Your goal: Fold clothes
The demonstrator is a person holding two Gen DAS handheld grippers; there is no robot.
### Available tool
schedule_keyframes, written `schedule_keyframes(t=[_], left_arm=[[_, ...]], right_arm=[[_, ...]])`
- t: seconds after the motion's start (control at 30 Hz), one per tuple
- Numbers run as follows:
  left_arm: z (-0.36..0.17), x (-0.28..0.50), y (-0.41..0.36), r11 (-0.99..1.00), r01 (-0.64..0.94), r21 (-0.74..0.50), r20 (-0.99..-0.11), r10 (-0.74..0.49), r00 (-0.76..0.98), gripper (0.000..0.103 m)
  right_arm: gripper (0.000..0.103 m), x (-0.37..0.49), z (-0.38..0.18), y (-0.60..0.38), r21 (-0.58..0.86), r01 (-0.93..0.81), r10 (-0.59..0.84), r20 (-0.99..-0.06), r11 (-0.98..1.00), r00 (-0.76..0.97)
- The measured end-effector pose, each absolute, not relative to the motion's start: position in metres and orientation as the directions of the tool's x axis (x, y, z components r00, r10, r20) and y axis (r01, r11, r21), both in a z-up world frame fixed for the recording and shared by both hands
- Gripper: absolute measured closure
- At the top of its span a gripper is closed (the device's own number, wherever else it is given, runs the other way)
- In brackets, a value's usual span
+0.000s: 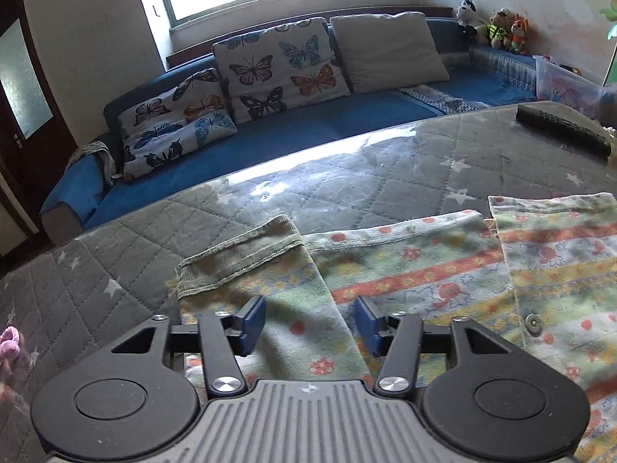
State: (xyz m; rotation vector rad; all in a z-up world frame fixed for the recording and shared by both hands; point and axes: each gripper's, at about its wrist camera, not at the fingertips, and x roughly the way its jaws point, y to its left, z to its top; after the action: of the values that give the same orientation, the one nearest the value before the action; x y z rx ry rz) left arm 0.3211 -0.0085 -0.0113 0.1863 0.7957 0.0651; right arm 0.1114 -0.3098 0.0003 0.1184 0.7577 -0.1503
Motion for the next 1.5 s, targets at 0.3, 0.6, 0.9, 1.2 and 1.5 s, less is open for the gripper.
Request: schedule_keyframes(t=[0.3,0.6,0.9,1.2,1.5], left_arm=[[0.015,0.277,0.037,0.987,-0.082,0.137,-0.656,0.152,0.739,0.100],[0.041,0.182,0.109,0.955,-0.285,0.080,-0.603,0.274,0.749,0.101],[0.023,0.112,0.152,0.920,-0.391,0.031,-0.627,0.323,0.709,0.102],[0.023,0.092,0.151,0.917,-0.400,-0.006,-0.607,0.314,0.730,0.102],[0.037,0.079,0.152,0.912,-0.410,-0.026,-0.593,0.316,0.741,0.102]], right_arm=[[0.058,0.111,0.000,-0.309,0.057,0.180,-0.092,-0.689,0.982,0.719],[0.058,0.112,0.010,-0.300,0.032,0.145,-0.085,-0.674,0.989,0.734],[0.058,0.088,0.039,-0.209,0.098,-0.248,0.249,-0.664,0.964,0.705],[0.057,0.051,0.043,-0.084,0.109,-0.637,0.533,-0.665,0.763,0.524],[0.058,0.037,0.027,-0.021,-0.055,-0.736,0.503,-0.695,0.675,0.514]])
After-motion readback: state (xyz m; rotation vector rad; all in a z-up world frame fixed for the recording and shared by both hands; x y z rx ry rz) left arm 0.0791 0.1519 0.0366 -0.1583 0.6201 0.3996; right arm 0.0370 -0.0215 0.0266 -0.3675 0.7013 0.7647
